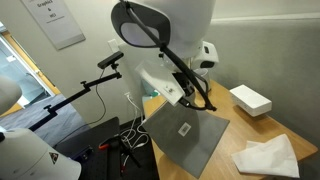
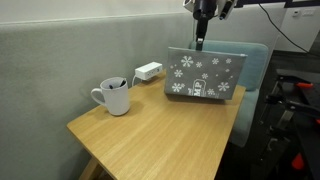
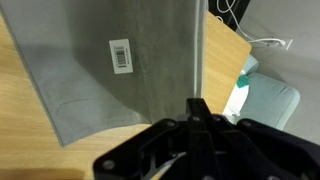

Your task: Fold the mat in half and then remove the pen from the mug and put them on the table

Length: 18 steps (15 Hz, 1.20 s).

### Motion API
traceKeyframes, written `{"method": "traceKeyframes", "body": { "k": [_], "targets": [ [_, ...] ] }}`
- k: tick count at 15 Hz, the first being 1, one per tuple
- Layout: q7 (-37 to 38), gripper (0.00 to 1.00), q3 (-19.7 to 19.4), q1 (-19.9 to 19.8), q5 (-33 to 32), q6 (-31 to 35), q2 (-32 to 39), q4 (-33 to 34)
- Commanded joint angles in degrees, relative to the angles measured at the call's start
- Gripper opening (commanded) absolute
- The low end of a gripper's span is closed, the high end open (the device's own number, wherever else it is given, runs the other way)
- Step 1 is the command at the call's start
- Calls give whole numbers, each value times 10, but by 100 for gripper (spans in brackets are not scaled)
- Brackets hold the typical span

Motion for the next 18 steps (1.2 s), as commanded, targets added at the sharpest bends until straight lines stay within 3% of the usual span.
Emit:
{"method": "traceKeyframes", "body": {
  "k": [1,8,17,18],
  "targets": [
    [-31,0,-34,-5,23,-63,33,44],
    [-101,0,-47,-21,50,-100,131,115],
    [-54,0,-55,-25,36,-64,198,154],
    [-43,26,-58,-23,31,-59,197,151]
  ]
}}
